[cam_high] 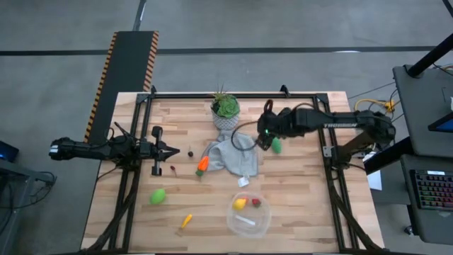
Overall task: Pick and placing Produce into tupperware
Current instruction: Put the sweetcorn into the transparent bin
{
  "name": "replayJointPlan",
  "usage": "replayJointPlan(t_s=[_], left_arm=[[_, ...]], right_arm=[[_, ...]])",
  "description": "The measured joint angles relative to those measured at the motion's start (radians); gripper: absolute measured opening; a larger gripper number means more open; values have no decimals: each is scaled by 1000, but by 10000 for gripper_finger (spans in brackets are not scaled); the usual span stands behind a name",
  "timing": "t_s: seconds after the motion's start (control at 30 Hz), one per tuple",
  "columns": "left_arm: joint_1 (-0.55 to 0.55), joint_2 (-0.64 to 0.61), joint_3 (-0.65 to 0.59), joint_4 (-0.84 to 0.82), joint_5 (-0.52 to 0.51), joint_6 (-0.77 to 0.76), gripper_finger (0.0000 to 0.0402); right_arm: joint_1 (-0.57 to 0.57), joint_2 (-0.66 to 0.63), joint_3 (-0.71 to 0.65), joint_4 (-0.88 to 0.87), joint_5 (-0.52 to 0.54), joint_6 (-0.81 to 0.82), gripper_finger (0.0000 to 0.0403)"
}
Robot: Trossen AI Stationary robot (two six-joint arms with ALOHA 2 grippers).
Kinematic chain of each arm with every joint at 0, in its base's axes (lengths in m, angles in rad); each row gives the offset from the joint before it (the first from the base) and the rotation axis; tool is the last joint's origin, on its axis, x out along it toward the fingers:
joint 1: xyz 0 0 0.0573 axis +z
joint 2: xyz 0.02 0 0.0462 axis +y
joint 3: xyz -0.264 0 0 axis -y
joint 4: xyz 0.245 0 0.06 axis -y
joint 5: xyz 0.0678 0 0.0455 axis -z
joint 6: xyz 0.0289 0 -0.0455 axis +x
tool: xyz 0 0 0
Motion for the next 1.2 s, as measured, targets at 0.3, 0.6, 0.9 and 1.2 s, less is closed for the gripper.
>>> replayJointPlan(t_s=[0.3, 0.6, 0.9, 1.2], left_arm=[[0, 15, 0, -2, 1, 0, 0], [0, 43, 0, -2, 1, 0, 0], [0, 43, 0, 1, 2, 0, 0], [0, 41, 0, 4, 3, 0, 0]], right_arm=[[-159, 32, -48, -36, -162, -20, 349], [-187, 59, -214, 46, -257, -8, 350], [-192, 59, -396, 263, -324, 7, 350], [-225, 59, -517, 454, -332, 6, 347]])
